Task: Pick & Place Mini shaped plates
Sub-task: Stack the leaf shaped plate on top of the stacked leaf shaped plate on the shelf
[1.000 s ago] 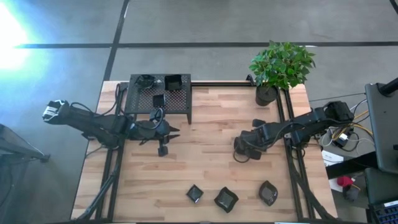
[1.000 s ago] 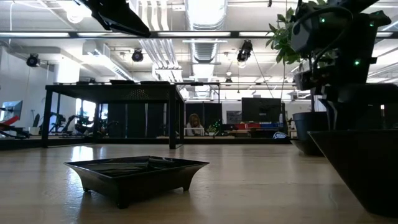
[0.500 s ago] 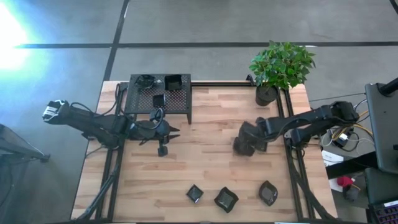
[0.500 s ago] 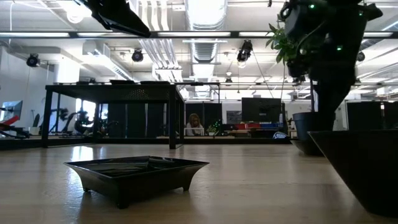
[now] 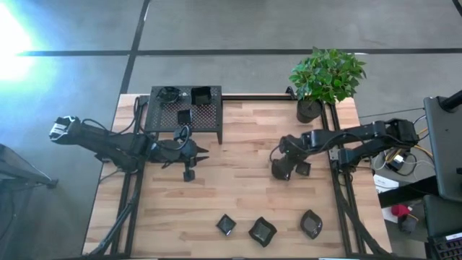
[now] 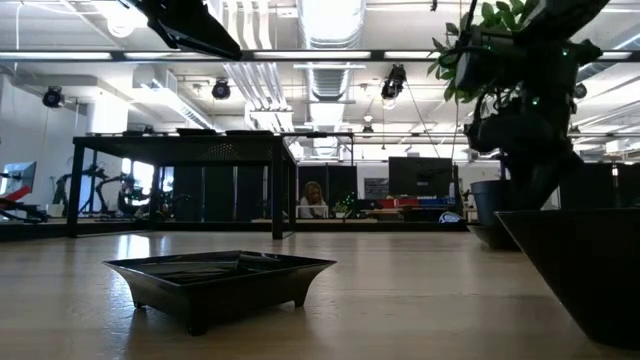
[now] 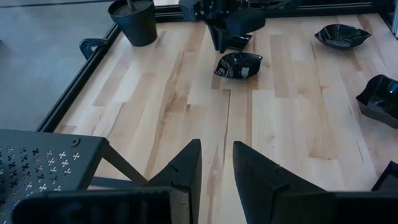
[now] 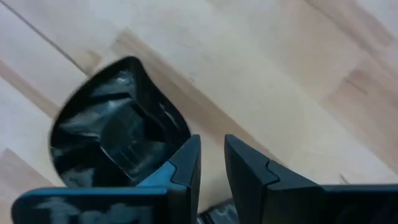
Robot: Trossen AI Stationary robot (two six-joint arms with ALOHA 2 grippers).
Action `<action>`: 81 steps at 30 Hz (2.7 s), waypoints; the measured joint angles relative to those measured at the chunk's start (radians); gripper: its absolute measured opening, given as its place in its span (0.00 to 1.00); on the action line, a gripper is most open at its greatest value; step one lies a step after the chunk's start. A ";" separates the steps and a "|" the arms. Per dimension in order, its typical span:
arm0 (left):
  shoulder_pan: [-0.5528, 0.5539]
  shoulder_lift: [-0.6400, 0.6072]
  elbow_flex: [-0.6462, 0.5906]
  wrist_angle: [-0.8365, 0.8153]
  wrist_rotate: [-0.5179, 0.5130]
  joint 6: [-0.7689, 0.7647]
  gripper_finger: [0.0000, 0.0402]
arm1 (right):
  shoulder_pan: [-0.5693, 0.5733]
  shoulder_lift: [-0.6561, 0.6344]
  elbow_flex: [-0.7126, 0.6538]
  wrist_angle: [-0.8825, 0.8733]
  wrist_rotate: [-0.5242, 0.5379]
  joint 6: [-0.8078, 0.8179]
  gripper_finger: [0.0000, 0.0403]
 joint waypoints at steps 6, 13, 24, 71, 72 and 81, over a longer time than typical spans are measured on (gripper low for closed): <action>0.000 0.000 0.000 0.000 0.000 -0.001 0.21 | 0.001 -0.002 -0.027 0.060 -0.028 -0.012 0.17; 0.000 0.000 0.000 0.000 0.000 -0.001 0.21 | 0.001 -0.002 -0.030 0.068 -0.044 -0.028 0.17; 0.000 0.000 0.000 0.000 0.000 -0.001 0.21 | 0.001 0.014 -0.121 0.248 -0.138 -0.049 0.17; -0.003 -0.005 0.005 0.000 0.004 -0.010 0.21 | 0.011 0.650 0.651 0.311 -0.159 -0.491 0.02; -0.003 -0.005 0.005 -0.001 0.004 -0.010 0.21 | 0.011 0.667 0.662 0.306 -0.166 -0.498 0.02; -0.004 -0.006 0.018 -0.001 0.004 -0.013 0.21 | 0.010 0.740 0.702 0.290 -0.185 -0.528 0.02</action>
